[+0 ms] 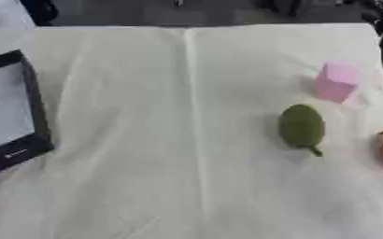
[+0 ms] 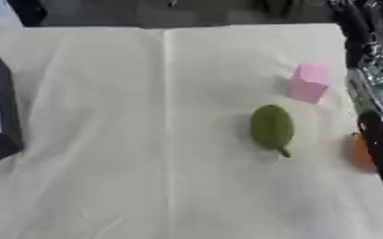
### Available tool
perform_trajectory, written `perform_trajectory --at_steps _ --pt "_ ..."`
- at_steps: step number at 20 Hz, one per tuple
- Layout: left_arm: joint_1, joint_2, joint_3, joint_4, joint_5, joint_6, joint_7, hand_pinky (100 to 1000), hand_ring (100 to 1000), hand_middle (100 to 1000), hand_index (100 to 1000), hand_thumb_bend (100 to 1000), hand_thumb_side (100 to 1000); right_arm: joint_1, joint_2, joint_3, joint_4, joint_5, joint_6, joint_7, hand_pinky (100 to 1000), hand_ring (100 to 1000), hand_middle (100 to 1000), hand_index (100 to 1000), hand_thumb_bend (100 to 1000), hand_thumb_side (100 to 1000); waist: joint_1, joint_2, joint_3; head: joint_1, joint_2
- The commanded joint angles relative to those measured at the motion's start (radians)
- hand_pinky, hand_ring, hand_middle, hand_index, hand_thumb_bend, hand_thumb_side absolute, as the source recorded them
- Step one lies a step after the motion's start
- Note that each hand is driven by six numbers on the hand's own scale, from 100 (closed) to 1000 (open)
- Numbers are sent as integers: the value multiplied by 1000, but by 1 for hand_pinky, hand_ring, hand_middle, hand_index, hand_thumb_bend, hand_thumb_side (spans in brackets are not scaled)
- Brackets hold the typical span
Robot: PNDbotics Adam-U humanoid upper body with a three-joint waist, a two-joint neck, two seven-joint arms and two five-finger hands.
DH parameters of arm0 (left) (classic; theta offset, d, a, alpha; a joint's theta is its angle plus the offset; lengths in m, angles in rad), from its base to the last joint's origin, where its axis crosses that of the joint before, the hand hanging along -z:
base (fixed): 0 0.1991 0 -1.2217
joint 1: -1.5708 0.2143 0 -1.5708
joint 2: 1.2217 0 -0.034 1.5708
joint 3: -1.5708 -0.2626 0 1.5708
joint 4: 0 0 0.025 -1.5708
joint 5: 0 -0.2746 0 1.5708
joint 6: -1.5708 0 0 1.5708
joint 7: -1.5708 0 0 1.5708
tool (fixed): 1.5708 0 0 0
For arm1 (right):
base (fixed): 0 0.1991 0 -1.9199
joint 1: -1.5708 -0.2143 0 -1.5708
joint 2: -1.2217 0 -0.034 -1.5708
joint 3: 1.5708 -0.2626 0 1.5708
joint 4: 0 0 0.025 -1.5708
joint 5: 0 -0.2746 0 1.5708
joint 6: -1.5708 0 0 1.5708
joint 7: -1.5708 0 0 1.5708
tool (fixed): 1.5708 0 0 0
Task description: Pick up the objects with one hand, pass them to the other hand, and then place them into the box on the other side of the table.
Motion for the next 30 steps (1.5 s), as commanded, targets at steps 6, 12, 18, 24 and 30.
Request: perform_trajectory --at_steps 6,12,18,24,30 --pt "10 48 24 -30 6 -1 24 807 782 774 897 294 868 -7 -47 -9 -15 5 12 9 912 867 912 934 100 612 3 -36 0 6 1" --pt "25 50 20 -52 -6 2 30 807 780 772 894 287 865 -7 -83 5 8 49 53 62 918 883 919 938 100 627 0 -38 -1 -7 -1" --pt "51 61 17 -74 -15 11 30 807 780 772 893 282 868 -112 -229 25 162 424 101 578 970 964 952 955 100 457 -6 -39 -5 -18 7" --pt "66 68 10 -85 -10 20 24 807 779 771 893 255 892 -263 -280 -2 371 786 -51 1057 989 986 948 913 100 216 -8 -39 -8 -41 -6" --pt "76 76 8 -96 -5 29 29 805 776 767 892 235 904 -328 -287 -18 427 912 -108 1123 993 981 947 941 100 164 -9 -29 1 -51 -23"
